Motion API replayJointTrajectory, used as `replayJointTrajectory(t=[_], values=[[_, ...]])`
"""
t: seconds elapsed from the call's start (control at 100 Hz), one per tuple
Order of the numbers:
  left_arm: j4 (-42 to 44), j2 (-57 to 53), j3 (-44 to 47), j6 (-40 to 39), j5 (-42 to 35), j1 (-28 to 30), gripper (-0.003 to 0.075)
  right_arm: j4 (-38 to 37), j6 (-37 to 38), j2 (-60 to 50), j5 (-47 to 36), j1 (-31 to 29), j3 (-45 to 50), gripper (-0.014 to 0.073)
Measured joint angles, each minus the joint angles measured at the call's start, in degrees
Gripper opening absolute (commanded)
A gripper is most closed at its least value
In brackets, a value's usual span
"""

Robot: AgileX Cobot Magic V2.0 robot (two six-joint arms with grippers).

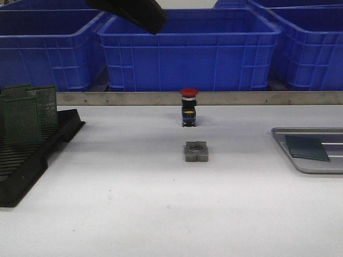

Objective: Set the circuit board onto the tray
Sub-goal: 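Withdraw the right gripper and move the left gripper back toward the rack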

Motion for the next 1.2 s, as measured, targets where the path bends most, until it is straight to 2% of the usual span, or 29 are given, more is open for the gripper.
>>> replayJointTrajectory(t=[0.17, 0.62, 0.95, 1.2], values=[[0.0, -0.5, 0.0, 0.0, -0.9, 0.0, 0.0473, 2.5, -1.2, -9.7, -6.5, 1.4, 6.2, -0.0113], [0.0, -0.7, 0.0, -1.7, -2.5, 0.0, 0.0472, 6.4, -2.0, -38.3, -22.1, 10.5, 27.6, -0.0113], [0.0, -0.7, 0.0, -1.7, -2.4, 0.0, 0.0472, 7.8, -2.0, -60.5, -22.2, 10.6, 37.9, -0.0113], [0.0, -0.7, 0.0, -1.7, -2.3, 0.0, 0.0472, 8.2, -2.0, -64.8, -20.4, 10.6, 38.0, -0.0113]])
